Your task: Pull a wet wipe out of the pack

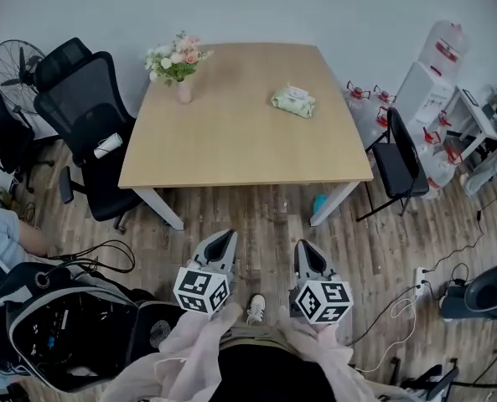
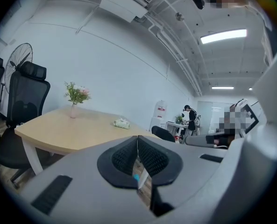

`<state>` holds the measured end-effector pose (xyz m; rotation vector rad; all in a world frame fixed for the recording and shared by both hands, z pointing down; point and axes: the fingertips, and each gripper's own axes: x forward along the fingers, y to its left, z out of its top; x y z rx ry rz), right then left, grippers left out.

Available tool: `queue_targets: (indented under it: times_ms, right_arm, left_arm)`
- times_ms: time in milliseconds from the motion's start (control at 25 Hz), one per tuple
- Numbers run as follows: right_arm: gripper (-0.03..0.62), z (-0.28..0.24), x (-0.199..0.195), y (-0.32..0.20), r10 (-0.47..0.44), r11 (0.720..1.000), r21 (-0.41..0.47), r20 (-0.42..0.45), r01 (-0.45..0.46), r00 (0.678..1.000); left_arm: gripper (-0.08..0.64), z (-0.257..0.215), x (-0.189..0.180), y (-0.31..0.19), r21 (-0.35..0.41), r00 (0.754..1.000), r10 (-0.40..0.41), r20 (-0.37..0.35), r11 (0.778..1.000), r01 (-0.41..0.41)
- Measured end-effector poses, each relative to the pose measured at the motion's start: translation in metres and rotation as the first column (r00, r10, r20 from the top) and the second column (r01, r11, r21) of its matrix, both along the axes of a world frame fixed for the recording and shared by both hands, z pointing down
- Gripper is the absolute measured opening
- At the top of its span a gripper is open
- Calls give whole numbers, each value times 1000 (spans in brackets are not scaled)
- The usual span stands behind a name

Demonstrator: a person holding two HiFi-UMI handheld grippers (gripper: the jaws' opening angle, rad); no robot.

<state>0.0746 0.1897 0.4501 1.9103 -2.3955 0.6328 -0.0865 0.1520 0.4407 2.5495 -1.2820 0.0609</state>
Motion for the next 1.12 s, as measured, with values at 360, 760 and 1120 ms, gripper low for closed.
queue_targets:
  times_ms: [360,760,1120]
  right_arm:
    - [12,10,21,-39,-36,999,-3,-2,36,999]
    - [12,13,22,-49,-68,998,-17,10,68,998]
    - [12,16,20,-67,-77,996,-33,17,77,997]
  left_arm:
    - [14,11,19,-34,-2,999,-40,1,999,40]
    - [14,11,23,-39,-16,998,-58,9,998,58]
    - [14,12,24,-57,-26,998,-59,15,998,60]
